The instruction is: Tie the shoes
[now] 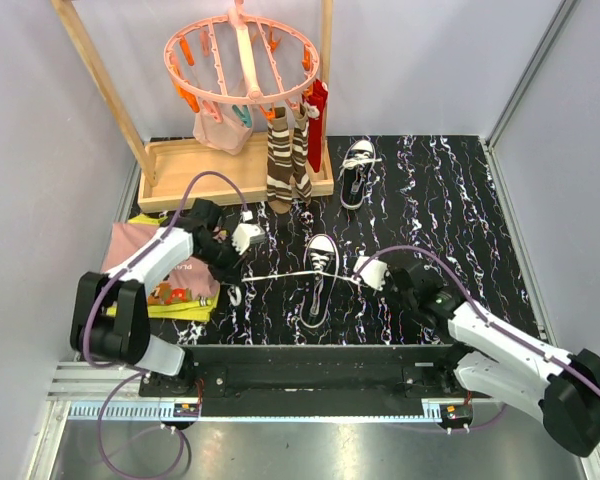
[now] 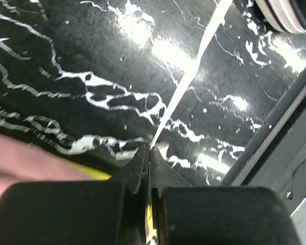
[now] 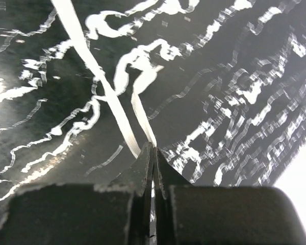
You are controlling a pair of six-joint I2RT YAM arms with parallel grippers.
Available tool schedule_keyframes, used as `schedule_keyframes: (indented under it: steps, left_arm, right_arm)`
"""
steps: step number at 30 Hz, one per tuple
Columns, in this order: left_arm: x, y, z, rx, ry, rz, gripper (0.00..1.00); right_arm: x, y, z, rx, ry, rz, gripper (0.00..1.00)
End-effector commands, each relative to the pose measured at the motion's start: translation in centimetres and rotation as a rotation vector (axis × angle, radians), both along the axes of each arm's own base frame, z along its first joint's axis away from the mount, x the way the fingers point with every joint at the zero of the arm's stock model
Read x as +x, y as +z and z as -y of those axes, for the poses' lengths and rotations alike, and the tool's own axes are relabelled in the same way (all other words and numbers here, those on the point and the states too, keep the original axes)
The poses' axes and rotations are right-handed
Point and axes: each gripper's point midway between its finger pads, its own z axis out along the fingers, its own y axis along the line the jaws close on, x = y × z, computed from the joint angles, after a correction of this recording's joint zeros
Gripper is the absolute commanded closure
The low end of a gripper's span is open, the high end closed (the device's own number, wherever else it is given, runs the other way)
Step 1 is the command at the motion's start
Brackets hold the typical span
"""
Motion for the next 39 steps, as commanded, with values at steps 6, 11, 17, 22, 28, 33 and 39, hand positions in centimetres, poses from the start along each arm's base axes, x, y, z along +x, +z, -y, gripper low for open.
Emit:
schedule_keyframes:
  steps: [6, 11, 17, 22, 28, 33, 39]
  left_arm:
    - [3.2, -3.2, 1.7, 0.023, 0.107, -0.089, 0.98]
    - [3.3, -2.5, 2.6, -0.031, 0.102, -0.09, 0.74]
    - [3.2, 3.4, 2.6, -0.157, 0.033, 0.153, 0.54]
    - [3.6, 10.1, 2.1, -0.208, -0.023, 0.544, 0.39]
    - [1.6, 13.8, 3.5, -0.325, -0.124, 0.703, 0.17]
    - [0.7, 11.6, 5.8, -0.294, -0.32, 0.682, 0.14]
    - [1.6, 6.3, 8.7, -0.178, -0.403, 0.521, 0.28]
  right_arm:
    - [0.8, -0.4, -2.9, 0.059, 0.104, -0.031, 0.83]
    - [0.8, 1.3, -3.7, 0.114, 0.095, -0.039, 0.38]
    - [0.6, 7.2, -4.4, 0.276, 0.032, 0.014, 0.15]
    - [-0.3, 13.4, -4.8, 0.488, -0.005, 0.101, 0.02]
    - [-2.1, 14.2, -7.6, 0.605, 0.089, -0.018, 0.0]
    - [-1.8, 11.4, -8.8, 0.511, 0.168, -0.096, 0.0]
    - [-1.2, 8.2, -8.3, 0.401, 0.156, -0.147, 0.02]
